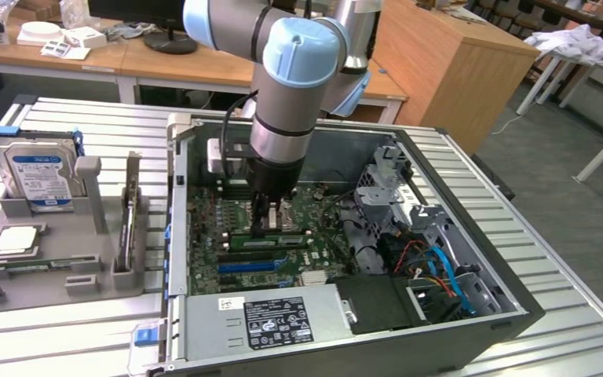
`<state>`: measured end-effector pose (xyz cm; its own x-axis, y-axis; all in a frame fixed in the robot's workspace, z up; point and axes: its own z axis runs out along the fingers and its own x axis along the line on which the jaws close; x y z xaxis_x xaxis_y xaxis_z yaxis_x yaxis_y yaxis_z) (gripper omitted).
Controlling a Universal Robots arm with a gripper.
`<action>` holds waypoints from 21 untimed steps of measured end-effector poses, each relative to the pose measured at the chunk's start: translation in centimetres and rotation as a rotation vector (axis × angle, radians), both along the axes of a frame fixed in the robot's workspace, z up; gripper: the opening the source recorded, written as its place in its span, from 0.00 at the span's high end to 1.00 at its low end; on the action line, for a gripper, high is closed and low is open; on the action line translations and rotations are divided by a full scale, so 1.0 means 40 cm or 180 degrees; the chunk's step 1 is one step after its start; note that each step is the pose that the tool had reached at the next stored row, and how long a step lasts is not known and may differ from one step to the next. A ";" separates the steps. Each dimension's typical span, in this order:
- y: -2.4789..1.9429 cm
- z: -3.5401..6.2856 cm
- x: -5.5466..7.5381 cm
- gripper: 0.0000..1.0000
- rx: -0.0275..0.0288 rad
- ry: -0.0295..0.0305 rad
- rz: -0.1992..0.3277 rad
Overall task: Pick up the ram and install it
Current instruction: 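Press down the ram until it locks into place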
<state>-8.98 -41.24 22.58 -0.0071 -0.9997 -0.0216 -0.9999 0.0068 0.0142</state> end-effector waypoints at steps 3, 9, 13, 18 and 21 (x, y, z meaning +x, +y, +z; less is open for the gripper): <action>0.000 -0.001 0.000 0.89 -0.0001 0.0001 0.0000; 0.000 -0.003 0.000 0.89 0.0001 0.0000 0.0000; 0.000 -0.003 0.000 0.89 0.0001 0.0000 0.0000; 0.000 -0.005 0.000 0.89 0.0000 0.0001 0.0000; 0.000 -0.006 0.000 0.89 0.0000 0.0001 0.0000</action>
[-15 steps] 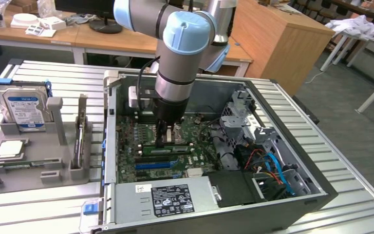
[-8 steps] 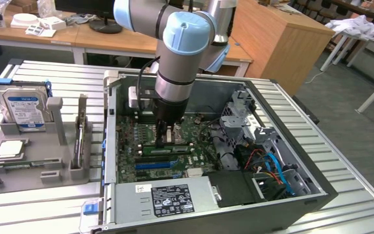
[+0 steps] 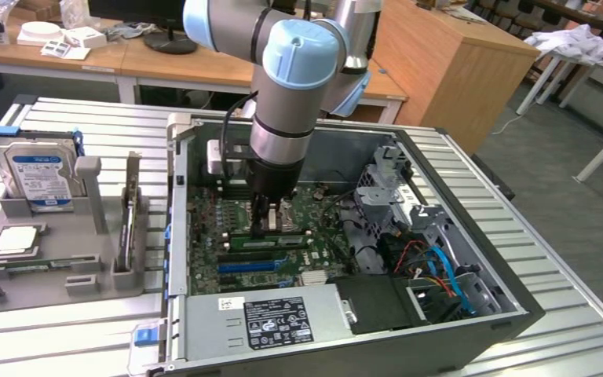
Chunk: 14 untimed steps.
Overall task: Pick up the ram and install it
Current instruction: 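Press down the ram until it locks into place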
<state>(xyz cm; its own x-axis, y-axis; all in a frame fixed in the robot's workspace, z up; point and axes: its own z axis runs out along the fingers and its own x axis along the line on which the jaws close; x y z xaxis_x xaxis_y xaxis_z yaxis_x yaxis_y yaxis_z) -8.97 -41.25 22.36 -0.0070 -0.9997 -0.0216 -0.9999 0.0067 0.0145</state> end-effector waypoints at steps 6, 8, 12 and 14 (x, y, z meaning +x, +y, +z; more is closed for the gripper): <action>0.000 -0.001 0.000 0.89 0.0001 -0.0001 0.0000; 0.000 -0.001 0.000 0.89 0.0001 -0.0001 0.0000; 0.000 -0.003 0.000 0.89 0.0001 0.0000 0.0000; 0.000 -0.003 0.000 0.89 0.0001 0.0000 0.0000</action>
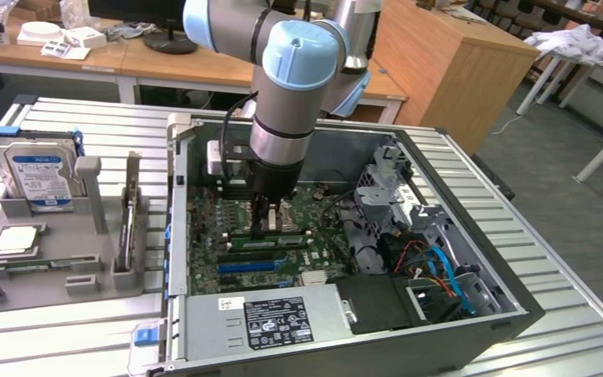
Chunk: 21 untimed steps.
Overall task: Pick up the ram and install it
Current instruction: 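Press down the ram until it locks into place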
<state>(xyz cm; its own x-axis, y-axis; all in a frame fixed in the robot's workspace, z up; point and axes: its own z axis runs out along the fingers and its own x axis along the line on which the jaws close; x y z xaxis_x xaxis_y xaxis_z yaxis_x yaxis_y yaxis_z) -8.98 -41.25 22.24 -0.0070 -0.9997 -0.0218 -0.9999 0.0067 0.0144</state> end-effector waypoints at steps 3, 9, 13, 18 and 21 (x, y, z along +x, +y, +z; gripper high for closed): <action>0.000 0.000 0.000 0.89 0.0001 0.0000 0.0000; 0.001 0.002 0.000 0.89 0.0005 -0.0004 0.0000; 0.000 0.016 0.000 0.89 0.0001 -0.0001 0.0000; 0.000 0.042 0.000 0.89 0.0001 -0.0001 0.0000; 0.000 0.057 0.000 0.89 0.0001 0.0000 0.0000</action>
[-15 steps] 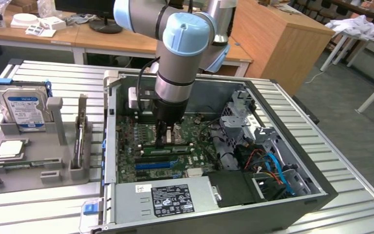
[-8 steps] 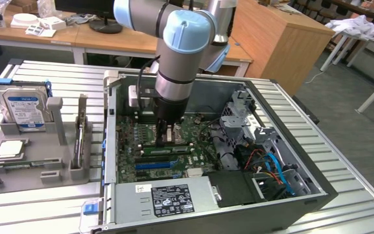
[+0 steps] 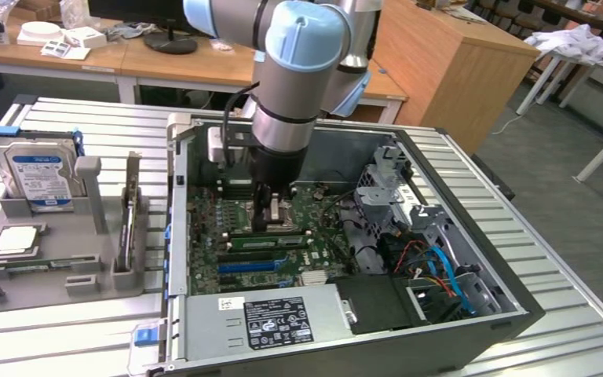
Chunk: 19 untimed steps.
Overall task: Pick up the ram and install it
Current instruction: 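Press down the ram until it locks into place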
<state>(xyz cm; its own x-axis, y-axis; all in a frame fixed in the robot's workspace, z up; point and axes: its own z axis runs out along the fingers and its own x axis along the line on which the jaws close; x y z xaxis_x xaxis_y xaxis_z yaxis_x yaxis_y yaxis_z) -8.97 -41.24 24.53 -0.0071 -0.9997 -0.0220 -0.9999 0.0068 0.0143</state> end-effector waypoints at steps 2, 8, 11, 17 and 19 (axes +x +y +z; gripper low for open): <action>0.000 0.015 0.000 0.89 0.0000 0.0000 0.0000; 0.000 0.054 0.000 0.89 0.0000 0.0000 0.0000; 0.000 0.073 0.000 0.89 0.0000 0.0000 0.0000; 0.000 0.118 0.000 0.89 0.0000 0.0000 0.0000; 0.000 0.132 0.000 0.89 0.0000 0.0000 0.0000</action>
<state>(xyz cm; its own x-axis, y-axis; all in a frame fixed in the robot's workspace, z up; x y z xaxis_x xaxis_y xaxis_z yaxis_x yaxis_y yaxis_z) -8.97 -41.25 29.83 -0.0071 -0.9997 -0.0220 -0.9999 0.0068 0.0142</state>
